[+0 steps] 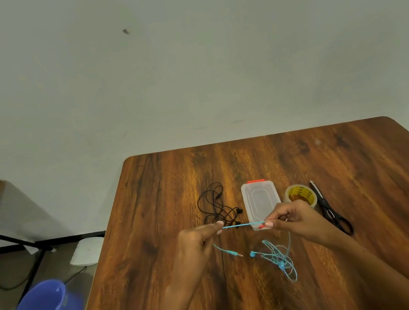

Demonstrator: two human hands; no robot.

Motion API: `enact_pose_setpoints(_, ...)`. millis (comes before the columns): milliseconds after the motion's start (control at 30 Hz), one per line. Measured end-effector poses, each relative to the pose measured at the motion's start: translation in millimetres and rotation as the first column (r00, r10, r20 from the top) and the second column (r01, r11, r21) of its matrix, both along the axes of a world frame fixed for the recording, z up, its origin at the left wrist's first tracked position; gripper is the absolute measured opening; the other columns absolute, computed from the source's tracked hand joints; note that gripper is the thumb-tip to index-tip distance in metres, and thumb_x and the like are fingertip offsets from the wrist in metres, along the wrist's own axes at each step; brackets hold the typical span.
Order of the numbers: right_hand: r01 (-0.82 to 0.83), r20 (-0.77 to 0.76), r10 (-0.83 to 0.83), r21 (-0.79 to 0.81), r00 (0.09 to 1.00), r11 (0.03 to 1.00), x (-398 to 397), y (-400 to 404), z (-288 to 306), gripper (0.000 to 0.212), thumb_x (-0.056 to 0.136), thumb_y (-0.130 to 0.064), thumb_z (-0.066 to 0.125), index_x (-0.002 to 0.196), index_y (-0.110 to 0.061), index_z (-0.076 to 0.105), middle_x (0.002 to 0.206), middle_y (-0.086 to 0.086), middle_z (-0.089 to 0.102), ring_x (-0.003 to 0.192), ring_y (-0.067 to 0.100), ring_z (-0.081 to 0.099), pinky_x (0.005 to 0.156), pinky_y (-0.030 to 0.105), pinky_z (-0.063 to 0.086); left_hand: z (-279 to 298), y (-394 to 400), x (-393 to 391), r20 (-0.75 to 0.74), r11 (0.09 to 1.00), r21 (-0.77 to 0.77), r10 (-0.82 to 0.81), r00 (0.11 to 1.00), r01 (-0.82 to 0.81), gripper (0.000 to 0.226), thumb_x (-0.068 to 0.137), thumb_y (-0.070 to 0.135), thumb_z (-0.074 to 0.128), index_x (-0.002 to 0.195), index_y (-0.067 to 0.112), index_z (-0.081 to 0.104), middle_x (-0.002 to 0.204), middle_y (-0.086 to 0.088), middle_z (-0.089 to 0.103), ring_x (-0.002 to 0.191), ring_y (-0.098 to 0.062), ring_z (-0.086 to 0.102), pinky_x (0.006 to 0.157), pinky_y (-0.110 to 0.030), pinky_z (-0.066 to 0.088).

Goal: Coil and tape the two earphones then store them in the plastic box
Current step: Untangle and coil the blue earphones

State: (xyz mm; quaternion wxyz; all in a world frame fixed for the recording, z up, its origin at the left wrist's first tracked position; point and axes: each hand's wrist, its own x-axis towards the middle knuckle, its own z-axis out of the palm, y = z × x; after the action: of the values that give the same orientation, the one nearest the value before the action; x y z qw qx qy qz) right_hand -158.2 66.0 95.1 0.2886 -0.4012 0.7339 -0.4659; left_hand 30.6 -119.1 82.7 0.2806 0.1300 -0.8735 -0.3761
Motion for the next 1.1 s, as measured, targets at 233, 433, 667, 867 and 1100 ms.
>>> enact_pose_setpoints(233,0.011,-0.112,-0.011,0.006,0.994,1.000,10,-12,8,0.005,0.083,-0.019,0.072,0.080,-0.018,0.076,0.079,-0.006,0.070,0.078,0.005,0.064,0.067,0.016,0.049,-9,0,-4,0.147,0.997,-0.021,-0.071,0.987,0.074,0.054,0.081,0.012,0.073,0.131,0.015,0.053,0.127,-0.001,0.060,0.115,0.006,0.053,0.096,-0.006,0.040)
enact_pose_setpoints(433,-0.088,-0.266,0.099,0.051,0.959,0.995,32,-38,13,0.005,0.084,-0.023,0.070,0.082,-0.022,0.075,0.081,-0.012,0.067,0.081,-0.003,0.061,0.069,0.008,0.044,1,22,-19,0.071,0.989,0.030,-0.144,0.987,0.142,0.034,0.085,0.018,0.069,0.119,0.018,0.065,0.109,0.010,0.070,0.098,0.002,0.066,0.080,-0.017,0.054)
enact_pose_setpoints(667,-0.056,-0.098,0.059,0.038,0.993,0.998,23,-20,5,0.006,0.077,-0.023,0.077,0.083,-0.024,0.078,0.080,-0.004,0.069,0.079,0.009,0.065,0.070,0.025,0.052,6,11,-7,0.040,0.997,-0.028,-0.075,0.996,0.077,0.022,0.084,0.004,0.067,0.102,0.013,0.074,0.097,0.005,0.074,0.091,0.003,0.066,0.077,-0.005,0.047)
enact_pose_setpoints(867,0.056,-0.024,-0.055,0.044,0.998,0.997,5,9,-7,0.011,0.077,-0.019,0.075,0.084,-0.011,0.077,0.083,0.004,0.071,0.081,0.018,0.068,0.080,0.046,0.057,-4,-1,6,0.028,1.000,-0.026,-0.014,1.000,0.014,0.025,0.081,-0.003,0.067,0.100,0.012,0.075,0.098,0.007,0.073,0.093,0.008,0.064,0.078,-0.007,0.049)
enact_pose_setpoints(1100,0.091,-0.048,-0.088,0.054,0.995,0.994,9,7,-11,0.009,0.080,-0.021,0.074,0.083,-0.013,0.076,0.083,-0.001,0.071,0.083,0.015,0.068,0.080,0.043,0.057,-15,-4,-1,0.195,0.998,-0.010,-0.060,0.979,0.063,0.043,0.083,-0.006,0.061,0.123,0.011,0.062,0.124,0.001,0.063,0.108,0.013,0.052,0.086,0.003,0.037)
